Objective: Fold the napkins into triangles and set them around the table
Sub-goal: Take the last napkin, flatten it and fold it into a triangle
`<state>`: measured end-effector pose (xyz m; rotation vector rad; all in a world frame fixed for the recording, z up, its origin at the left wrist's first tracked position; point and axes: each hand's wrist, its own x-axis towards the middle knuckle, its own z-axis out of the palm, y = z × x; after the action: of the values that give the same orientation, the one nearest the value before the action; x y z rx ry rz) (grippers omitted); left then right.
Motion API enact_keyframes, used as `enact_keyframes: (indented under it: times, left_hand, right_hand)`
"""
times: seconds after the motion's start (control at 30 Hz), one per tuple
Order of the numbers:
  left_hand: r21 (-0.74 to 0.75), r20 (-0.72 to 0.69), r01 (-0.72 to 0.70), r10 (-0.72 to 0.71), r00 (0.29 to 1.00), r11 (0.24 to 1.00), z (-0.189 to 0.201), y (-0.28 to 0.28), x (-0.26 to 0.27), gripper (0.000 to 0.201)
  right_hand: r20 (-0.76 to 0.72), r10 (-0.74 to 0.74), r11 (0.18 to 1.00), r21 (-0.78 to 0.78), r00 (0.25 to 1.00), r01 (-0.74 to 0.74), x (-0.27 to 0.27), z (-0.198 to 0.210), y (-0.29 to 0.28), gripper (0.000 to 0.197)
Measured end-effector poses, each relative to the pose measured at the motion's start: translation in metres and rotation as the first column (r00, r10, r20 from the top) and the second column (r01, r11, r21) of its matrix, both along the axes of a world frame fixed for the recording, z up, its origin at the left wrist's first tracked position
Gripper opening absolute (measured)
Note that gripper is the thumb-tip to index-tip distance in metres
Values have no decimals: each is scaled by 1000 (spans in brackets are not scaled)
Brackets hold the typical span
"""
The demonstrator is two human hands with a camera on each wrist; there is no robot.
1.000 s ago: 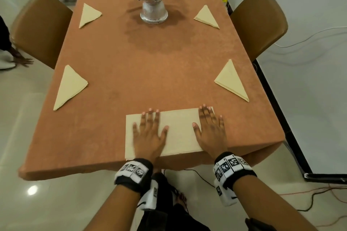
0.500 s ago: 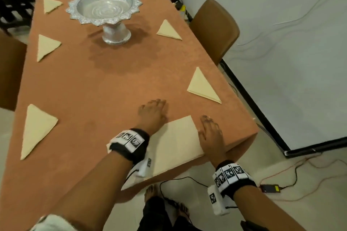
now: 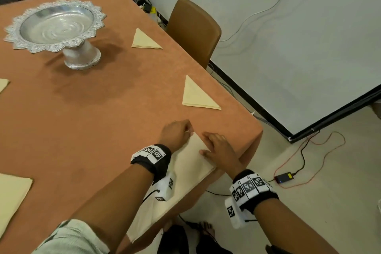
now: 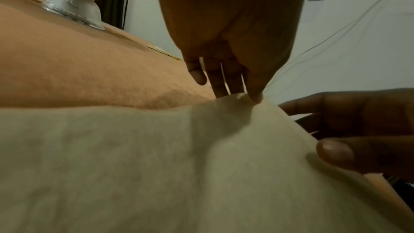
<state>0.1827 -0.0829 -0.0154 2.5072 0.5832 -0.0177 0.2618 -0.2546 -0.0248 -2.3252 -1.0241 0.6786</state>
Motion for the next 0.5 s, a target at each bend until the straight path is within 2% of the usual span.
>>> enact_keyframes:
  times: [0.07, 0.17, 0.27, 0.37, 0.5]
  left_hand:
    - [-24, 51, 3, -2, 999, 1000, 9, 9, -7, 8]
    - [-78, 143, -71, 82, 986, 994, 26, 29, -22, 7]
    - [-186, 208, -136, 175, 962, 973, 40, 55, -38, 7]
    - [-246, 236, -185, 244, 941, 951, 49, 83, -51, 14]
    - [-293, 232, -303, 375, 897, 907, 52, 120, -68, 21]
  right_hand:
    - [-95, 38, 999, -18, 995, -40, 3, 10, 10, 57]
    - [-117, 117, 991, -54, 986, -124, 15, 26, 24, 28]
    - [-128, 206, 973, -75, 970, -217, 28, 48, 50, 10]
    - [-117, 275, 950, -118, 954, -289, 39, 70, 90, 5]
    - [-1, 413, 892, -203, 911, -405, 50, 85, 160, 15]
